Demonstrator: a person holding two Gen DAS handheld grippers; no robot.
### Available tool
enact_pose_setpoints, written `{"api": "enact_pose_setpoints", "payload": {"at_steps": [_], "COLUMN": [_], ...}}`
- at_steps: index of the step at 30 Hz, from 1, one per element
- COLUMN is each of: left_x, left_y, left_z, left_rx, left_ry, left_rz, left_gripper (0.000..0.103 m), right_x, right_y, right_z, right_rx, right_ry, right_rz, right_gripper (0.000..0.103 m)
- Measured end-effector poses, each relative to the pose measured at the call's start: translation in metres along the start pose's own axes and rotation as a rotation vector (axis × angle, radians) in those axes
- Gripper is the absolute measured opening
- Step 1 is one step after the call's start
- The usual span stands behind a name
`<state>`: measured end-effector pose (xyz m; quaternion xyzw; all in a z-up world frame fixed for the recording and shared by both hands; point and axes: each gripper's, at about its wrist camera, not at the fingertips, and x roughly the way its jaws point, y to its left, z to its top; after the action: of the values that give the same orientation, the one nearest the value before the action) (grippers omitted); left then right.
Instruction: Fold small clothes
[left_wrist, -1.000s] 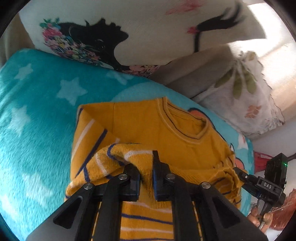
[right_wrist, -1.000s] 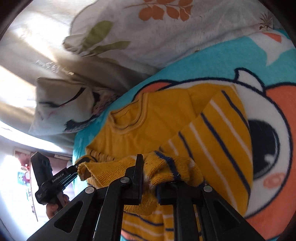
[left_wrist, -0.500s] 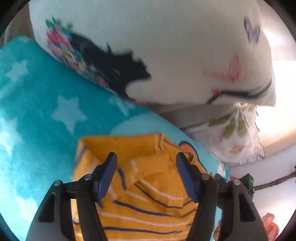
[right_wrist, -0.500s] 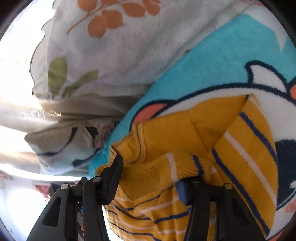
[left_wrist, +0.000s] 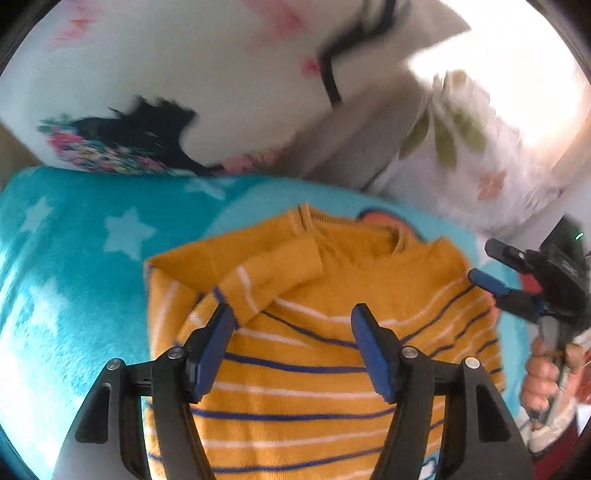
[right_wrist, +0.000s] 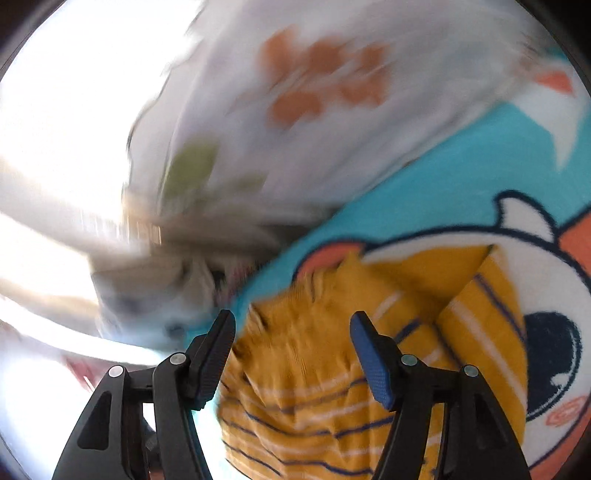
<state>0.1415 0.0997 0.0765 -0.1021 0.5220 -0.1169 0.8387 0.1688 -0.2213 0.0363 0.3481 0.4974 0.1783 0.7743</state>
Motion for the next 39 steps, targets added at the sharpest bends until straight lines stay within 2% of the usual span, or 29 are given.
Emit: {"api": "enact_pose_setpoints", "payload": {"at_steps": [3, 5, 7, 10, 12, 16, 21, 24, 27, 30, 33, 36, 39], "left_x": [0.024, 0.033, 0.036, 0.029, 0.020, -0.004, -0.041, -0.059, -0.063, -0.061, -0.059, -0.068, -0.078], "left_y": [0.016, 0.037, 0.059, 0.080, 0.091, 0.121, 0.123, 0.117, 0.107, 0.091, 0.078, 0.075, 0.077], "left_z": [0.008, 0.013, 0.015, 0.018, 0.019, 0.014, -0.007, -0.032, -0.057, -0.081, -0.102, -0.122, -0.138], "left_rx": [-0.048, -0.099, -0.139, -0.184, -0.199, -0.311, -0.319, -0.310, -0.312, -0.298, -0.298, -0.327, -0.366], "left_ry": [0.018, 0.024, 0.027, 0.021, 0.003, -0.012, -0.042, -0.038, -0.030, -0.022, -0.010, -0.018, -0.032], "left_rz": [0.070, 0.142, 0.159, 0.148, 0.182, 0.146, 0.128, 0.124, 0.106, 0.097, 0.091, 0.102, 0.129], "left_gripper": [0.065, 0.065, 0.065, 0.065, 0.065, 0.065, 0.065, 0.066, 0.066, 0.066, 0.066, 0.066, 0.066], "right_x": [0.027, 0.035, 0.033, 0.021, 0.005, -0.030, -0.085, -0.106, -0.106, -0.085, -0.075, -0.083, -0.087], "right_y": [0.006, -0.002, -0.016, -0.031, -0.036, -0.039, -0.045, -0.038, -0.034, -0.038, -0.054, -0.076, -0.084], "right_z": [-0.008, -0.006, 0.000, 0.009, 0.011, 0.004, -0.021, -0.049, -0.079, -0.106, -0.120, -0.118, -0.113], "right_rx": [-0.066, -0.073, -0.074, -0.047, -0.036, -0.041, -0.082, -0.144, -0.192, -0.232, -0.214, -0.152, -0.131], "right_ry": [0.070, 0.065, 0.041, 0.008, -0.025, -0.084, -0.129, -0.125, -0.084, -0.013, 0.040, 0.010, 0.003], "right_rz": [-0.097, -0.178, -0.260, -0.279, -0.280, -0.309, -0.373, -0.365, -0.360, -0.392, -0.414, -0.423, -0.426], "right_gripper": [0.070, 0.070, 0.068, 0.064, 0.064, 0.065, 0.066, 0.066, 0.066, 0.065, 0.022, 0.022, 0.036]}}
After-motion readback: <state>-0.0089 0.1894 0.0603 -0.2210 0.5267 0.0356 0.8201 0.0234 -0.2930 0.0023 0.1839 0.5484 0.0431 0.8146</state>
